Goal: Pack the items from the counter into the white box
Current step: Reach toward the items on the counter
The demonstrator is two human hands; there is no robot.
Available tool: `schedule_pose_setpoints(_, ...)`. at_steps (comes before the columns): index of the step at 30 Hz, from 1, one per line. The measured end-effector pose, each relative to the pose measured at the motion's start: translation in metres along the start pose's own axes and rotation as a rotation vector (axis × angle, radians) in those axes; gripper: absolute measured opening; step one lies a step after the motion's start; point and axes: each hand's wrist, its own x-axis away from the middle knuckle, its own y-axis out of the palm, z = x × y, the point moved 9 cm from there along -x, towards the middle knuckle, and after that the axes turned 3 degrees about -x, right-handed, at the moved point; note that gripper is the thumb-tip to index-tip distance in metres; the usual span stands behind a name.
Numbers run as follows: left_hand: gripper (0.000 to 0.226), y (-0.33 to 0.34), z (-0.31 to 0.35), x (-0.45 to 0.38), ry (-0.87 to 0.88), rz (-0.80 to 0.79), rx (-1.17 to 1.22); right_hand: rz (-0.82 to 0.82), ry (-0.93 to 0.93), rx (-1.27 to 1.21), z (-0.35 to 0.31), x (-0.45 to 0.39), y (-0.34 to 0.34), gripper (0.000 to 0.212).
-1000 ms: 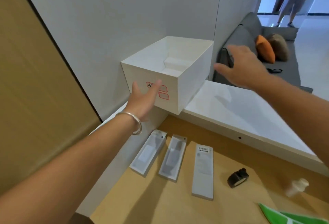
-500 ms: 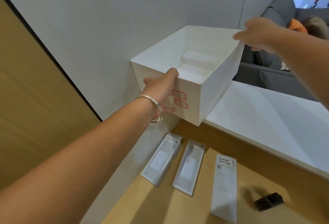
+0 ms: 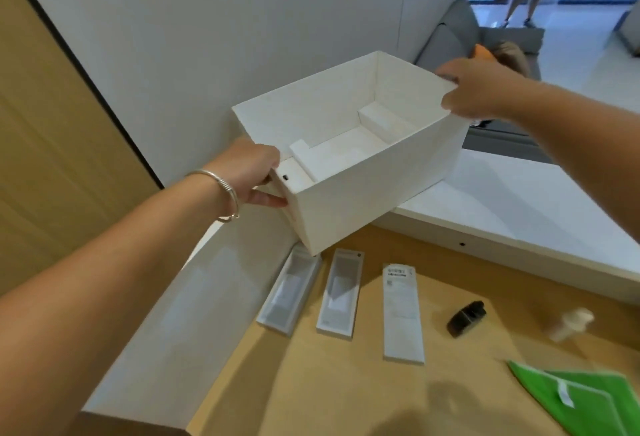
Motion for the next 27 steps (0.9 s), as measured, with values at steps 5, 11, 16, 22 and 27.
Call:
schedule_pose_setpoints(5,0.037,-0.01,-0.015,0.037,0.125,-0.1,-0.136,0.008,0.089,0.052,-0.015,0.096,-0.006,0.058)
schedule_pose_setpoints(11,0.041,-0.023,-0.054,0.078,0.271,-0.209,-0.163,0.012,0.217,0.082,-0.03,0.216,0.004,0.07)
schedule_pose_setpoints(16,0.043,-0.027,-0.101,0.111,0.347,-0.271,-0.215,0.106,0.312,0.098,-0.045,0.312,0.029,0.074)
schedule_pose_setpoints(22,0.037,-0.017,-0.164,0.137,0.399,-0.369,-0.412,0.124,0.408,0.069,-0.039,0.407,0.087,0.069)
schedule_pose_setpoints(27,0.042,0.003,-0.222,0.149,0.383,-0.44,-0.487,0.113,0.483,0.006,-0.029,0.462,0.152,0.064)
